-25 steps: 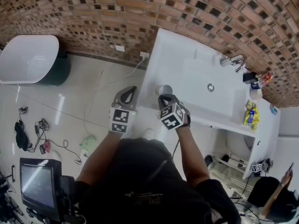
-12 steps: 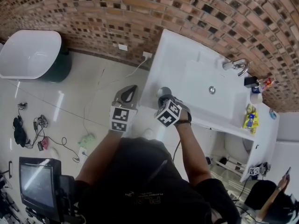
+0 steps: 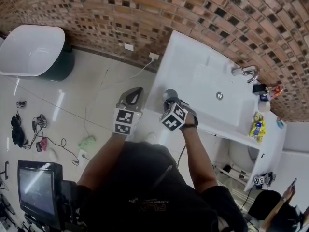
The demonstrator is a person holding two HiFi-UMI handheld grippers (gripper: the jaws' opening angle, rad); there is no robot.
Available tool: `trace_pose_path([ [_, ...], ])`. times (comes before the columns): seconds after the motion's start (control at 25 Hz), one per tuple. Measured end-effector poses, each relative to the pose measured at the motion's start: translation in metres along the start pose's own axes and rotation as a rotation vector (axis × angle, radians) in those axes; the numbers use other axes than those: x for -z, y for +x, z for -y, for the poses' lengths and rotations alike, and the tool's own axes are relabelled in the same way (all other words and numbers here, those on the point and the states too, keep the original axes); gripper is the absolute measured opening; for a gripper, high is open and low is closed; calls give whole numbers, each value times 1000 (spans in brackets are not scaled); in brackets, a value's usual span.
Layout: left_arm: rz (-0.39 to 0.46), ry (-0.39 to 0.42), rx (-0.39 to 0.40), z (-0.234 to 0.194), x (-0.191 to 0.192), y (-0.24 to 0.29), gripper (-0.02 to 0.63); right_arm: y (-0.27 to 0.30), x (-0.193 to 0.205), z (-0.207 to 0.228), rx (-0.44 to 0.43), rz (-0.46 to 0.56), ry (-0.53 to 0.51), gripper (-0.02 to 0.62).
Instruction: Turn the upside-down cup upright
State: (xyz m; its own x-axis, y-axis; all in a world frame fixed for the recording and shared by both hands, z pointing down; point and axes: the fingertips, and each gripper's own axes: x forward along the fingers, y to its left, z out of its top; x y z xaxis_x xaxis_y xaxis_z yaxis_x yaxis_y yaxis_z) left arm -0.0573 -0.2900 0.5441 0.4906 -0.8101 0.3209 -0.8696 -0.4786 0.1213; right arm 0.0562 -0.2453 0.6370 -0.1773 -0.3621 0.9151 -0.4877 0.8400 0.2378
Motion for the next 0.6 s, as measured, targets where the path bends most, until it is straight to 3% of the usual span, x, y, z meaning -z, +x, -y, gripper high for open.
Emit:
trace_pose_path([
  [0.28,-6,4,14,3,0,4,-2,-9,-8,10,52,43,22,58],
  [0.6,15,26,23,11,-12,3,-2,-46,-16,24,137,192,155,45],
])
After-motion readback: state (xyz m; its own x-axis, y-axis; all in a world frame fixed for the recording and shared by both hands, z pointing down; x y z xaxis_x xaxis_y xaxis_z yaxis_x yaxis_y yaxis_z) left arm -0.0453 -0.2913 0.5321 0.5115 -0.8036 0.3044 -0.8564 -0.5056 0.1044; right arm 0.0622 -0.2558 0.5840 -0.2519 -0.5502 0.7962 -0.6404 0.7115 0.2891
